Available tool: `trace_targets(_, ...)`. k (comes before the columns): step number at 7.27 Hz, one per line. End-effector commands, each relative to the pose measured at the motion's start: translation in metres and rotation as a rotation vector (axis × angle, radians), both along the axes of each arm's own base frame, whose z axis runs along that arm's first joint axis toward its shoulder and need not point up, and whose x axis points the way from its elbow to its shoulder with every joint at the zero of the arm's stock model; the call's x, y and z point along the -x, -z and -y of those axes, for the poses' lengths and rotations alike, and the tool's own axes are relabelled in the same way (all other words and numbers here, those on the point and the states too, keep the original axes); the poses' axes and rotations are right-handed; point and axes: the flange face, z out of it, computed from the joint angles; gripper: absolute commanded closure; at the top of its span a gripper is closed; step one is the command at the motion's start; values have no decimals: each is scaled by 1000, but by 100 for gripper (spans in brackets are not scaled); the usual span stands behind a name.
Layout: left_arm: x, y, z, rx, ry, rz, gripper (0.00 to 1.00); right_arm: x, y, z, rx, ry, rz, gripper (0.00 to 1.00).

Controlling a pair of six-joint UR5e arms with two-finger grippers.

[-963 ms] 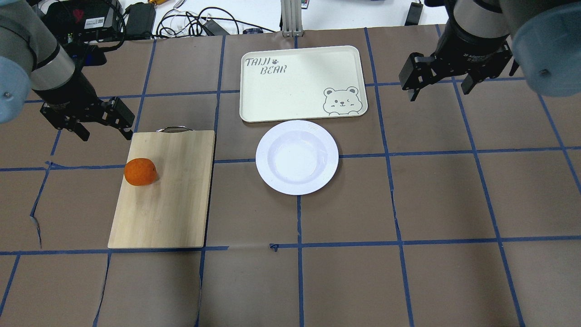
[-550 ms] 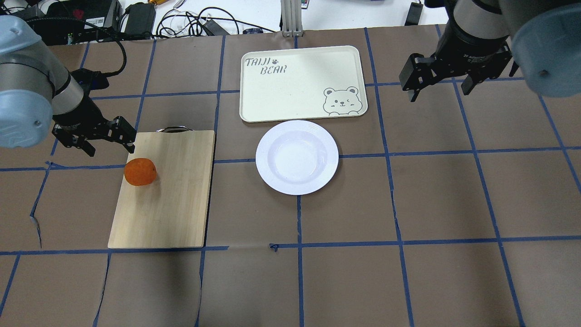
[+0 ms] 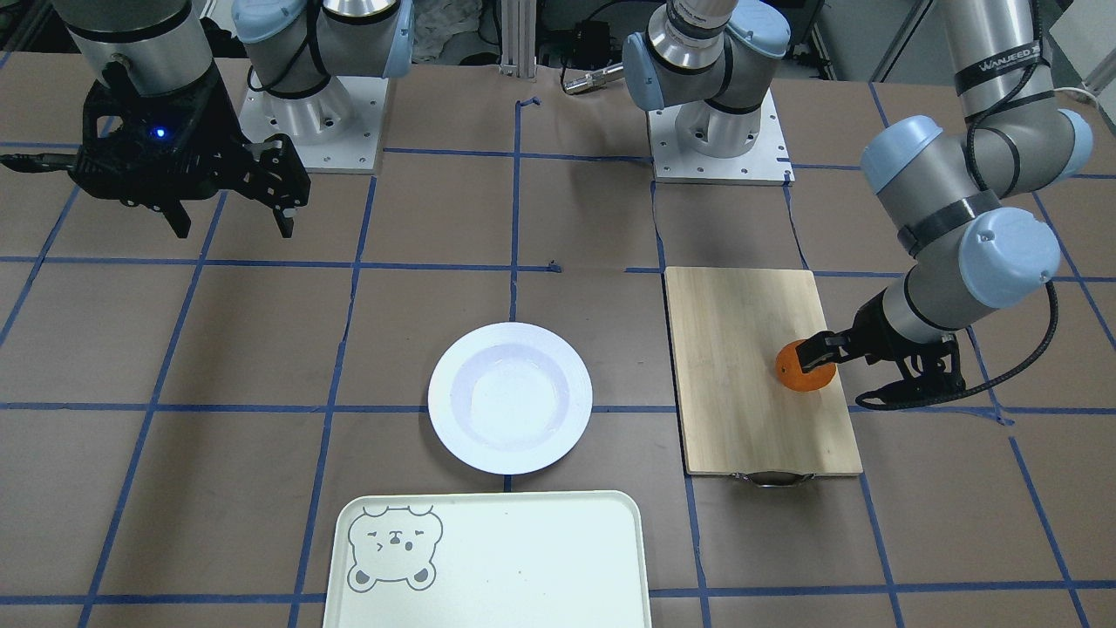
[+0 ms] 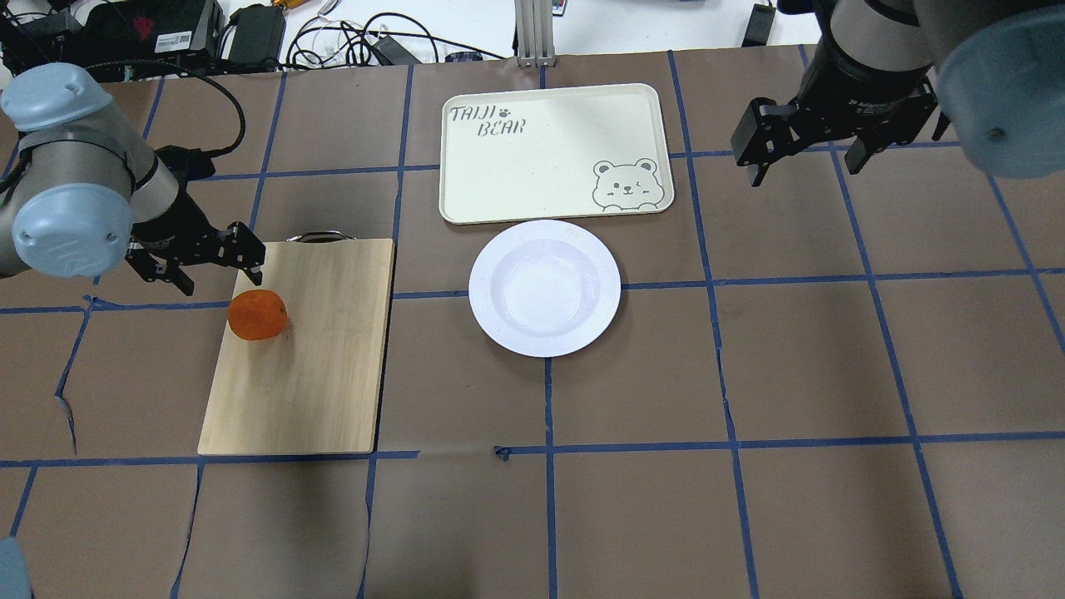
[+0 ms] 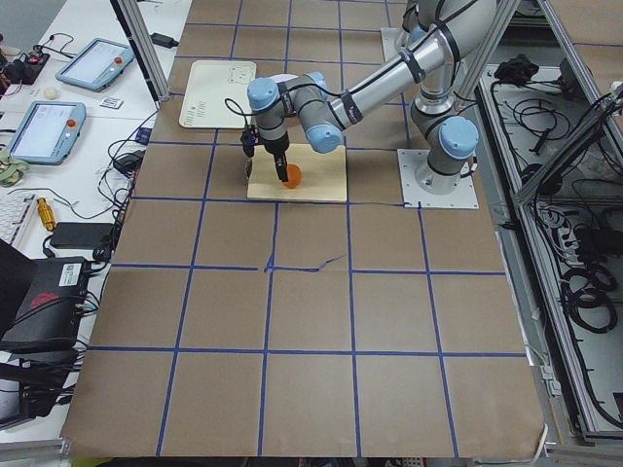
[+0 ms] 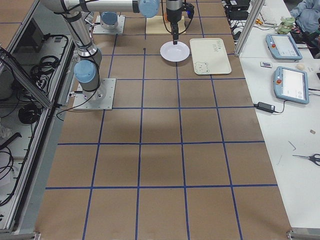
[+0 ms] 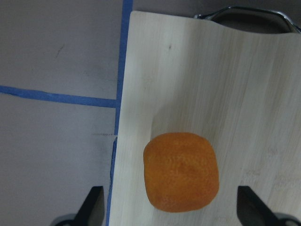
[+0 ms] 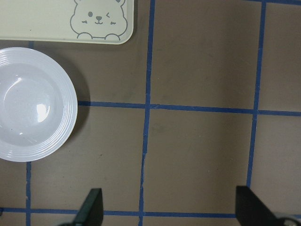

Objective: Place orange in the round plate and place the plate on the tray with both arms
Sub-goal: 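Close the left gripper around the orange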

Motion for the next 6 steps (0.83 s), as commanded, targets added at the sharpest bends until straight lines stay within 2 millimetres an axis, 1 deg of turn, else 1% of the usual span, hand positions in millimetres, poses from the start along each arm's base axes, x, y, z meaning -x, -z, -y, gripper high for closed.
trace_targets(1,-1,24,2,-39,-3,-13,0,1,14,-4,-23,-11,-9,0)
trace_targets(2,0,33,3,-53,-1,-21,0,3,23,-6,-40,1,-7,0)
trace_targets(4,4,47,7,-59,-10,-69,0,3,21,-6,-34,-5,-7,0)
trace_targets(5,3,50,9,-53,-10,-69,9,3,21,-6,-36,-5,-7,0)
trace_targets(6,3,52,9,-58,-12,-72,83,2,20,-5,-27,-7,-7,0)
